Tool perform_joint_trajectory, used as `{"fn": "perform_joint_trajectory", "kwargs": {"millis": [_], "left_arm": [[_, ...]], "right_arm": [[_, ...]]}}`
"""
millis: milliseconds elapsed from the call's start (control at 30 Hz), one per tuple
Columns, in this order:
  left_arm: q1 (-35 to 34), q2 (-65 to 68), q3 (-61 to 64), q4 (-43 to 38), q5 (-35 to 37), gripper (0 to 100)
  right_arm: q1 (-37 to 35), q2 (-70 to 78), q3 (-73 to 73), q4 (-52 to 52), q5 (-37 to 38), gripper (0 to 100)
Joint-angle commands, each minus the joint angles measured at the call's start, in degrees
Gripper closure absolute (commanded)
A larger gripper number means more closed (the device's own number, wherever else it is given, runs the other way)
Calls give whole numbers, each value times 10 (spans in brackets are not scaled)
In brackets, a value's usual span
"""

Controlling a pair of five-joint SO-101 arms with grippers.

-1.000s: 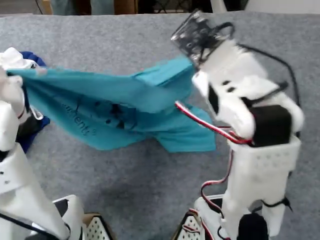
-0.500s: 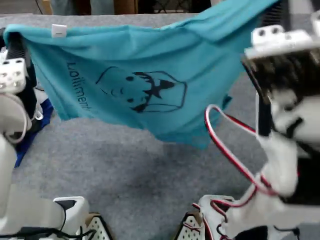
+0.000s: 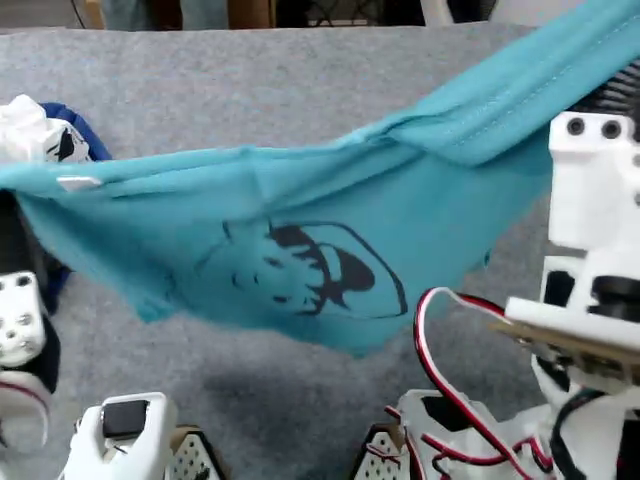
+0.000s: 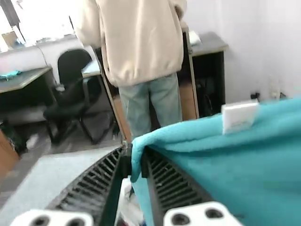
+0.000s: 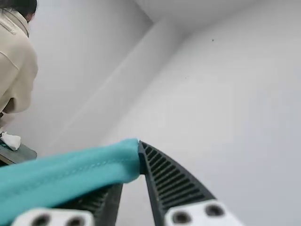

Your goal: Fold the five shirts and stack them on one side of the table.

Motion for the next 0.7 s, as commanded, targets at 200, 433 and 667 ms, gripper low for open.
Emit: {"fn": "perform_joint_trajectory", "kwargs": {"millis": [200, 433, 667], "left_arm": [[-5, -75, 96, 0, -8, 971], [-36, -75, 82, -2, -11, 971], [-36, -80, 191, -68, -10, 971]], "right_arm": [[5, -4, -24, 47, 4, 985], [7, -15, -26, 66, 5, 985], [4, -16, 37, 107, 25, 985]]}}
